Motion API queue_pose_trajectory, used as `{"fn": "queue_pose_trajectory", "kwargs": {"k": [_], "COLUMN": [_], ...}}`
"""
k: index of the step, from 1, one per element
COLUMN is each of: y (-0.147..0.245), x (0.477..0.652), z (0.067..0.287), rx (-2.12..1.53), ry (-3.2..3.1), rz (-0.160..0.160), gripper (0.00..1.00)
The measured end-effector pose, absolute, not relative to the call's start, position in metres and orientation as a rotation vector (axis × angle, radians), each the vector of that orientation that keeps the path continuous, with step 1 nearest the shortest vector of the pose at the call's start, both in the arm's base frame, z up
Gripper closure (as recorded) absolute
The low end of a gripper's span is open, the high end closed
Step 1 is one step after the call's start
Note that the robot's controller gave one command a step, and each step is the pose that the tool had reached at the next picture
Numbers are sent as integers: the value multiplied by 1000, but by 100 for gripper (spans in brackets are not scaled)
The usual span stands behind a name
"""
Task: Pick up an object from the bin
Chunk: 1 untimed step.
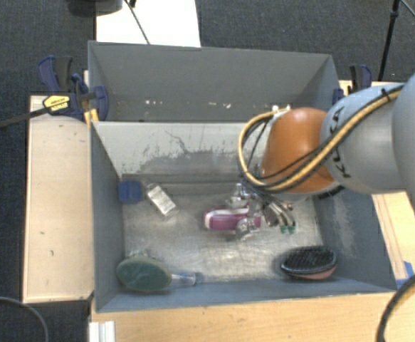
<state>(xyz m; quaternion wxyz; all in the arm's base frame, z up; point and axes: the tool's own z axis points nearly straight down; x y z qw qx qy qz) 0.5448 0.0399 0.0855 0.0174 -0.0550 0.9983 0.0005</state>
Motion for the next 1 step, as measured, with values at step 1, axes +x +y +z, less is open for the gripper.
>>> {"fn": "queue_pose_trajectory", "kwargs": {"k": [1], "y": [34], "x": [545], "z": [242], "rx": [-215], "ry": [3125], "rz": [-1], "gripper": [100]}}
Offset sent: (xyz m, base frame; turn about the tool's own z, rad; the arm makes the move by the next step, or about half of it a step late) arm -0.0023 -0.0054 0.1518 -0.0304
